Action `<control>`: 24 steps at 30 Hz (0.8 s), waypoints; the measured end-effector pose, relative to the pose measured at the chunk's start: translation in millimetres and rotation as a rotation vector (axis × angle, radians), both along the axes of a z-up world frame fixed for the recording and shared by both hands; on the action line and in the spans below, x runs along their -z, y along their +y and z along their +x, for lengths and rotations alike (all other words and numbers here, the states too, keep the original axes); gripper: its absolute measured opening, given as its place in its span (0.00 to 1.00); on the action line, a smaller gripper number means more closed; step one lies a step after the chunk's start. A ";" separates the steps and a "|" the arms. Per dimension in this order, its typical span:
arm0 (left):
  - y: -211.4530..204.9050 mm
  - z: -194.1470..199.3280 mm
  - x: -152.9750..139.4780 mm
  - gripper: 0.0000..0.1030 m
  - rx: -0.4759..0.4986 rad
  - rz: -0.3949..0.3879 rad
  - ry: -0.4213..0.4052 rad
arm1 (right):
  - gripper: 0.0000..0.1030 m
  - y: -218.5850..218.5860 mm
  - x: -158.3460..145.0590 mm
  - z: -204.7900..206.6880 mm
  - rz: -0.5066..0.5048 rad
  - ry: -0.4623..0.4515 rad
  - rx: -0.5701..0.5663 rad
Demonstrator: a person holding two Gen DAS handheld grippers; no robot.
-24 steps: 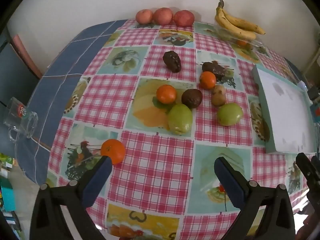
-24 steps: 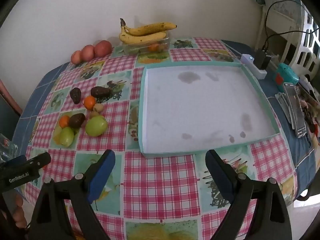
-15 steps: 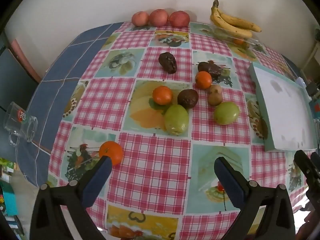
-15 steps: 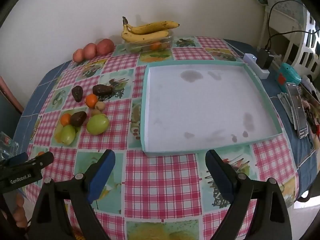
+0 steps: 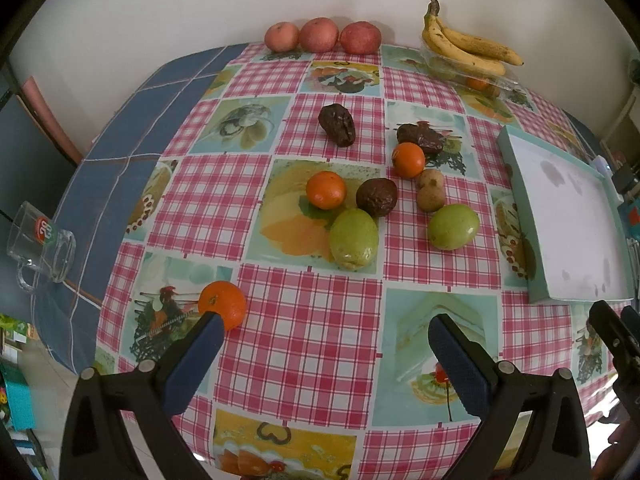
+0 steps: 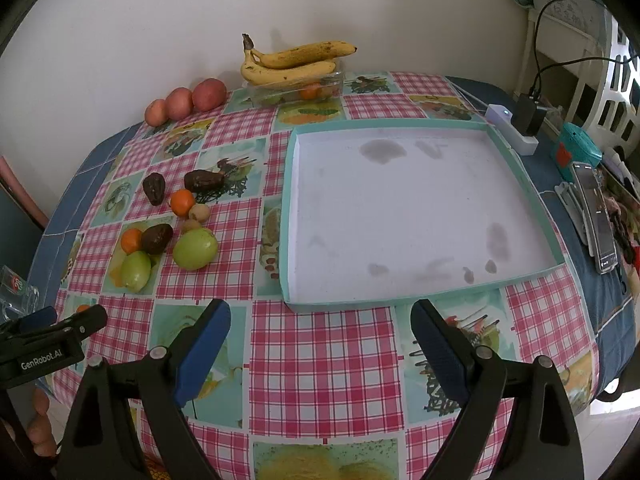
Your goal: Organize fruits
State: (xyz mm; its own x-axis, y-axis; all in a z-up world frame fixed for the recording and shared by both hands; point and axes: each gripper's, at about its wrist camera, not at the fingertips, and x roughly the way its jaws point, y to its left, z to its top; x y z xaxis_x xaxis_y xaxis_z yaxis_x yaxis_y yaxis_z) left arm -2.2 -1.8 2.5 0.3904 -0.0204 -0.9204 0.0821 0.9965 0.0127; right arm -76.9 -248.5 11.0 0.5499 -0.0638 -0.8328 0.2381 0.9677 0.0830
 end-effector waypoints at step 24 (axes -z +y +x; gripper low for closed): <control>-0.3 0.3 3.0 1.00 -0.005 -0.001 0.006 | 0.89 -1.5 0.5 1.1 0.002 0.003 0.002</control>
State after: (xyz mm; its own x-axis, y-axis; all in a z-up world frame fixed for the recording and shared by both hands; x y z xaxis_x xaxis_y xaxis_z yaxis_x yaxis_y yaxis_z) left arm -1.9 -2.0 -0.5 0.3854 -0.0199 -0.9225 0.0777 0.9969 0.0110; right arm -75.8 -250.0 10.5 0.5472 -0.0631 -0.8346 0.2399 0.9671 0.0842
